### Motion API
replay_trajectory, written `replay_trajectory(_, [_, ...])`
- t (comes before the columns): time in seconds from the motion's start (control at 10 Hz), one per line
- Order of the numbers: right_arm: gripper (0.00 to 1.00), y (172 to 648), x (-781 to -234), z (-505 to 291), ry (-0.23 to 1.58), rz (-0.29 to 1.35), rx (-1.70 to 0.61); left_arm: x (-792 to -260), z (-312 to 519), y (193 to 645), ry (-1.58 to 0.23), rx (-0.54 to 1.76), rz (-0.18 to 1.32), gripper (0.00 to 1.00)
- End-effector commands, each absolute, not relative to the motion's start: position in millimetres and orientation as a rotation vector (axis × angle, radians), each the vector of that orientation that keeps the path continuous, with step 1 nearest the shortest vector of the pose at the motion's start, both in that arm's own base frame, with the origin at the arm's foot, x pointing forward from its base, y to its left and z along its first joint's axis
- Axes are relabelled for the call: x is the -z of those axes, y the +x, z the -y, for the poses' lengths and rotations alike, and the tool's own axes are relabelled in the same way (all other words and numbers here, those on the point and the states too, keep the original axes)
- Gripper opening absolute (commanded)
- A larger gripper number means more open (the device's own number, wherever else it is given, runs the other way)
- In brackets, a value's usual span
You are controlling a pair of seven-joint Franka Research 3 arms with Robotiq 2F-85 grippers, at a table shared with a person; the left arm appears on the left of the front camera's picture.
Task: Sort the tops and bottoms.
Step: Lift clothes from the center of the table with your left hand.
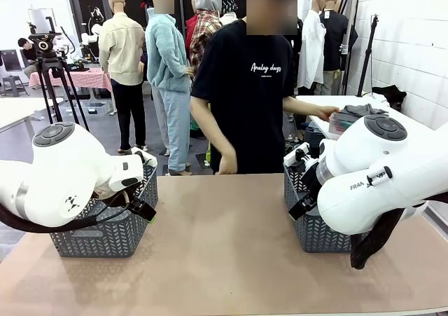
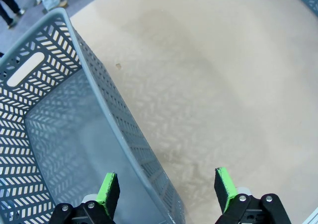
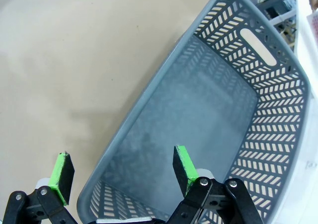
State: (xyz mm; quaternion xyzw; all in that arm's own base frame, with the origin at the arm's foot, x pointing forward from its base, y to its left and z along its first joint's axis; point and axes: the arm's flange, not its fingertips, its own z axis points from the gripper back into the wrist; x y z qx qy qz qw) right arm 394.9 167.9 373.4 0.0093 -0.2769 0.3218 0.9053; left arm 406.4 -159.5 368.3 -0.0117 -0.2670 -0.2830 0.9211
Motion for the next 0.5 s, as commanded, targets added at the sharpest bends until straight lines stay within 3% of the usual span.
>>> replay_trajectory(0.0, [1.00,395.0,-373.4,-167.7,0.020,0.572,-0.663,-368.5,156.4,406.8,-0.028,0.575,0.549,1.00])
replay_trajectory(0.4, [1.00,395.0,-373.4,-167.7,0.020,0.572,-0.663,-368.5,156.4,406.8,-0.028,0.575,0.549,1.00])
